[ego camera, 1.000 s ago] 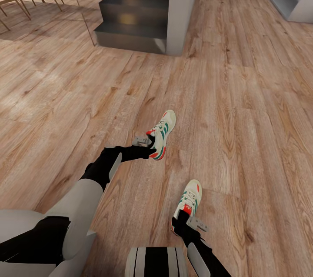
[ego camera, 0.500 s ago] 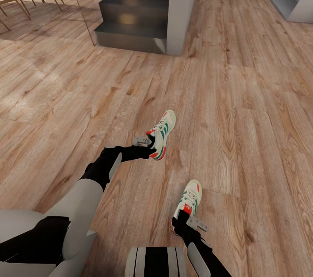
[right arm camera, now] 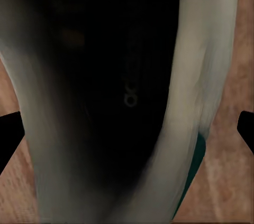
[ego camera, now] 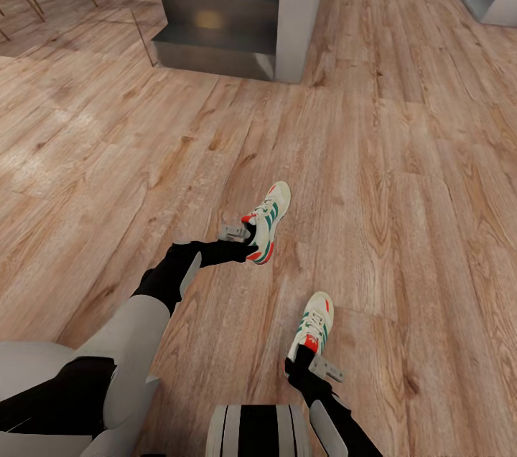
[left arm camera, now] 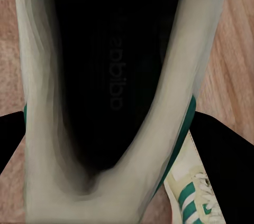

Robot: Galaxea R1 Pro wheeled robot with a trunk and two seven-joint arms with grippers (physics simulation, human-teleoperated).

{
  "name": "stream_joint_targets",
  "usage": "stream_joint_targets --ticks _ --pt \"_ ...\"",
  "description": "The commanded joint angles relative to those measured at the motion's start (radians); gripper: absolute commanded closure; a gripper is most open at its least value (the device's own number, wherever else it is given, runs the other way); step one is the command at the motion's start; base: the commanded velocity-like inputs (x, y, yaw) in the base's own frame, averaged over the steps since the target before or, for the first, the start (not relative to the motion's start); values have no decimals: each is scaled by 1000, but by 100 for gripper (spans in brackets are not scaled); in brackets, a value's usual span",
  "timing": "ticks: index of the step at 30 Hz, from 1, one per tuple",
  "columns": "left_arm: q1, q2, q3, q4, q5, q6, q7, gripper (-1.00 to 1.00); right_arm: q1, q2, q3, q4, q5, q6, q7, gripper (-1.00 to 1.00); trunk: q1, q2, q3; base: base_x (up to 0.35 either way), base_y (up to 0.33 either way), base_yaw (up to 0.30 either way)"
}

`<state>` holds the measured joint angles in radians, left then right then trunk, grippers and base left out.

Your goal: Pick up the two gym shoes and the two sandals from the corridor floor and place them onto the hallstand (shoe rack) in the corridor, making sure they are on the rack and not on the floor. Arrange them so the two gym shoes are next to each other and the two sandals are next to each other.

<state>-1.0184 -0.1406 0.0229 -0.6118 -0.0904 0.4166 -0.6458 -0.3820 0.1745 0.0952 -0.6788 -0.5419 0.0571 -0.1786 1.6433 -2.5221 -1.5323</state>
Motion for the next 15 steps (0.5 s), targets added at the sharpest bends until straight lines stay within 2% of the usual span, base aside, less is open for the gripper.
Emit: stream_joint_targets --ticks 1,2,3,15 --pt "0 -1 3 -2 -9 4 -6 100 0 0 2 -2 -4 5 -7 -100 0 0 -1 0 0 0" --pt "0 -1 3 -2 -9 4 -6 100 0 0 2 -2 -5 5 -7 -100 0 0 -1 0 0 0" --pt "0 -1 3 -2 -9 4 -6 100 0 0 2 -2 -4 5 -7 100 0 0 -1 0 0 0" --pt "0 -1 3 -2 -11 4 -6 100 0 0 0 -2 -6 6 -7 100 0 0 -1 0 0 0"
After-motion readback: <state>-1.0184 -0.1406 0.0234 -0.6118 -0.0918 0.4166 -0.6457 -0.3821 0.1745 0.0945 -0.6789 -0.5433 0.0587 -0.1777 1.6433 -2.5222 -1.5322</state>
